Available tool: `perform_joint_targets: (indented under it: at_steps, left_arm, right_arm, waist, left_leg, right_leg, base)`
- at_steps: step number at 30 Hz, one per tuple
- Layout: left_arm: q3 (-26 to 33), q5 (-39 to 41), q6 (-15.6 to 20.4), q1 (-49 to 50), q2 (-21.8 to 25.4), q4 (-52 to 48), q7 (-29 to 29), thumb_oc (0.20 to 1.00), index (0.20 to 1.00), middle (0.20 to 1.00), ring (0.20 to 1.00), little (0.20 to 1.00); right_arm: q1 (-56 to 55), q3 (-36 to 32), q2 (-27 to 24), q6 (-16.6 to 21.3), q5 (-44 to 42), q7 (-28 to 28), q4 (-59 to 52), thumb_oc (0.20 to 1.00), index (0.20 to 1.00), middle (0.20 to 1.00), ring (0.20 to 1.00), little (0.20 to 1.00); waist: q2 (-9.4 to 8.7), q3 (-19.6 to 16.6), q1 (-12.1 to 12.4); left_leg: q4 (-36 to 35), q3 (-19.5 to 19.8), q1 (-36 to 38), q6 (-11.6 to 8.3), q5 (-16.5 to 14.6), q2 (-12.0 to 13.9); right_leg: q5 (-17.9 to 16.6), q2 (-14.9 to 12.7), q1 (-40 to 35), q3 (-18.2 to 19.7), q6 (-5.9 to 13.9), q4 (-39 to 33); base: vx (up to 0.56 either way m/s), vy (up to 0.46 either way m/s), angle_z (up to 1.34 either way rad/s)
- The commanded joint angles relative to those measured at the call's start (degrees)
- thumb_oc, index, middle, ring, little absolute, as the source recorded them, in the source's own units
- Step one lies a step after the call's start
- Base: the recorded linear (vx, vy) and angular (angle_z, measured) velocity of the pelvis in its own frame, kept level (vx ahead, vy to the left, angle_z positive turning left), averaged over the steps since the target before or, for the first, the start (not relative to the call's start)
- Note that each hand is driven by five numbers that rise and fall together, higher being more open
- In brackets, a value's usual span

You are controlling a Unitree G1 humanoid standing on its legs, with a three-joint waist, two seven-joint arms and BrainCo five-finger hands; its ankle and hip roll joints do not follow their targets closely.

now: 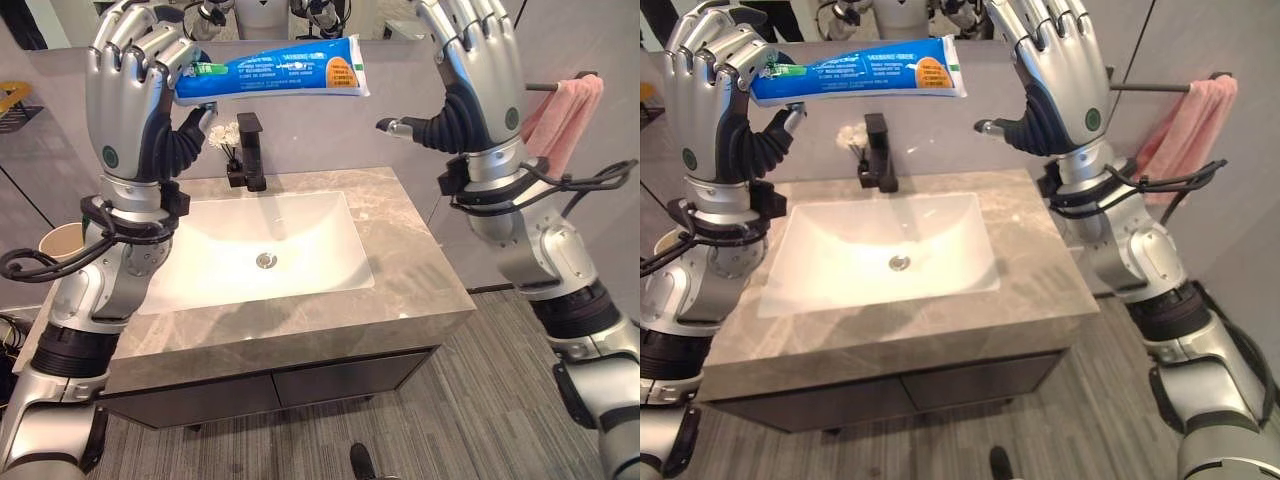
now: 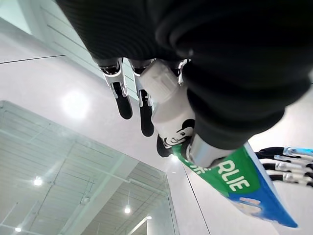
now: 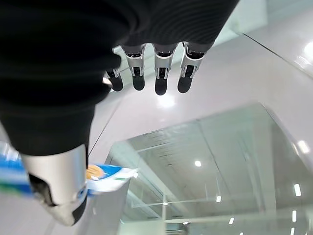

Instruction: Put brush and paste in cup on sink, flatten towel.

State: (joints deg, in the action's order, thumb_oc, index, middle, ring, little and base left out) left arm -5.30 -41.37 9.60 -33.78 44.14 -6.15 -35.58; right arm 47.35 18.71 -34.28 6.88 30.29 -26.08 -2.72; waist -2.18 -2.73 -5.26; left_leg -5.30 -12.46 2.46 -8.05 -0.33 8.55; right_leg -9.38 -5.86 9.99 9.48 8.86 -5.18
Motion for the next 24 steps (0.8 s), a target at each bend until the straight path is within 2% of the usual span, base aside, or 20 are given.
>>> perform_joint_targets:
  at_steps: [1,3,4,5,6,8,9,10,13,16,24]
  left_arm:
    - [-0.42,3.03,-1.75,-8.09,0.61,-0.46,-1.0,0.2,0.2,0.2,0.2,0.2]
    - [-1.11,4.22,-1.73,-8.31,0.04,0.35,-1.28,0.2,0.2,0.2,0.2,0.2]
    - [-1.57,4.68,-1.63,-8.49,-0.07,0.53,-1.42,0.2,0.2,0.2,0.2,0.2]
    - [-1.71,4.72,-1.61,-8.49,-0.01,0.55,-1.44,0.2,0.2,0.2,0.2,0.2]
    - [-2.78,5.25,-1.24,-8.9,-0.28,0.51,-1.51,0.2,0.2,0.2,0.2,0.2]
    - [-3.9,5.53,-0.84,-9.17,-0.15,0.45,-1.78,0.2,0.2,0.2,0.2,0.2]
    - [-4.03,5.56,-0.82,-9.13,0.02,0.51,-1.83,0.2,0.2,0.2,0.2,0.2]
    - [-5.07,5.71,-0.53,-10.22,0.66,0.96,-2.29,0.2,0.2,0.2,0.2,0.2]
    - [-6.5,5.7,-0.19,-10.93,1.69,1.24,-2.57,0.2,0.2,0.2,0.2,0.2]
    - [-7.84,5.86,0.02,-11.75,2.03,1.49,-3.36,0.2,0.2,0.2,0.2,0.2]
    - [-9.49,7.69,2.02,-12.42,1.24,1.21,-4.71,0.2,0.2,0.2,0.2,0.2]
  right_arm:
    - [-0.28,-2.52,4.2,4.29,-25.85,0.62,2.05,1.0,1.0,1.0,1.0,1.0]
    - [-3.34,-3.3,8.64,9.15,-43.22,2.38,3.74,1.0,1.0,1.0,1.0,1.0]
    - [-4.75,-3.52,10.53,12.23,-53.15,5.95,4.12,1.0,1.0,1.0,1.0,1.0]
    - [-4.79,-3.73,10.4,12.47,-53.86,6.56,4.39,1.0,1.0,1.0,1.0,1.0]
    - [-6.7,-3.04,14.41,16.02,-68.69,11.77,4.74,1.0,1.0,1.0,1.0,1.0]
    - [-7.82,-2.13,18.26,18.49,-81.12,17.14,5.26,1.0,1.0,1.0,1.0,1.0]
    - [-7.82,-2.29,18.22,18.71,-82.18,18.17,5.75,1.0,1.0,1.0,1.0,1.0]
    - [-7.68,0.18,20.02,18.4,-89.36,22.44,7.02,1.0,1.0,1.0,1.0,1.0]
    - [-6.61,2.5,18.88,17.43,-89.61,23.83,6.74,1.0,1.0,1.0,1.0,1.0]
    - [-3.34,4.03,20.63,18.27,-92.45,26.31,7.26,1.0,1.0,1.0,1.0,1.0]
    - [4.6,3.66,24.99,22.17,-89.49,24.86,6.87,1.0,1.0,1.0,1.0,1.0]
  waist:
    - [-1.65,-0.4,0.87]
    - [-1.75,-0.14,1.14]
    - [-2.1,0.1,1.26]
    - [-2.09,-0.12,1.29]
    - [-2.12,0.18,1.75]
    - [-2.16,0.17,2.29]
    - [-2.33,0.07,2.23]
    - [-2.46,0.03,2.74]
    - [-2.48,0.01,2.94]
    - [-2.44,-0.08,3.53]
    - [-2.08,-0.29,4.83]
  left_leg:
    - [0.3,2.76,0.69,-0.91,0.38,2.23]
    - [0.3,2.83,0.69,-0.82,-0.05,2.16]
    - [0.3,2.95,0.4,-0.86,0.54,2.11]
    - [0.3,2.93,0.6,-0.81,-0.03,2.1]
    - [0.3,3.05,0.61,-0.83,-0.04,2.04]
    - [0.3,3.11,0.55,-0.84,-0.11,1.95]
    - [0.3,3.11,0.57,-0.84,-0.13,1.92]
    - [0.3,3.13,0.46,-0.93,-0.07,1.82]
    - [0.3,3.1,0.38,-1.0,-0.06,1.65]
    - [0.3,3.22,0.03,-1.01,0.01,1.54]
    - [0.3,4.3,-0.88,-0.91,0.31,1.13]
  right_leg:
    - [-0.96,-4.8,-0.42,-0.66,4.7,0.18]
    - [-0.51,-4.89,-0.43,-0.93,4.82,0.18]
    - [-1.01,-4.97,-0.22,-0.86,4.8,0.18]
    - [-0.46,-5.01,-0.43,-1.0,4.88,0.18]
    - [-0.35,-5.09,-0.56,-1.23,4.9,0.18]
    - [-0.26,-5.31,-0.62,-1.36,4.88,0.18]
    - [-0.23,-5.33,-0.65,-1.36,4.89,0.18]
    - [-0.27,-5.53,-0.65,-1.41,4.89,0.18]
    - [-0.43,-5.75,-0.57,-1.52,4.91,0.18]
    - [-0.5,-6.07,-0.48,-1.71,5.0,0.18]
    - [-0.57,-6.72,-0.44,-2.65,4.95,0.18]
  base:
    - [-0.02,-0.001,0.09]
    - [-0.03,-0.003,0.12]
    - [0.02,0.013,0.08]
    - [0.0,0.0,0.0]
    - [0.04,0.023,0.02]
    - [0.0,0.005,0.02]
    - [0.0,0.011,0.04]
    - [0.01,0.017,0.06]
    - [0.01,0.015,0.04]
    - [0.0,0.0,0.0]
    - [0.01,0.003,0.05]
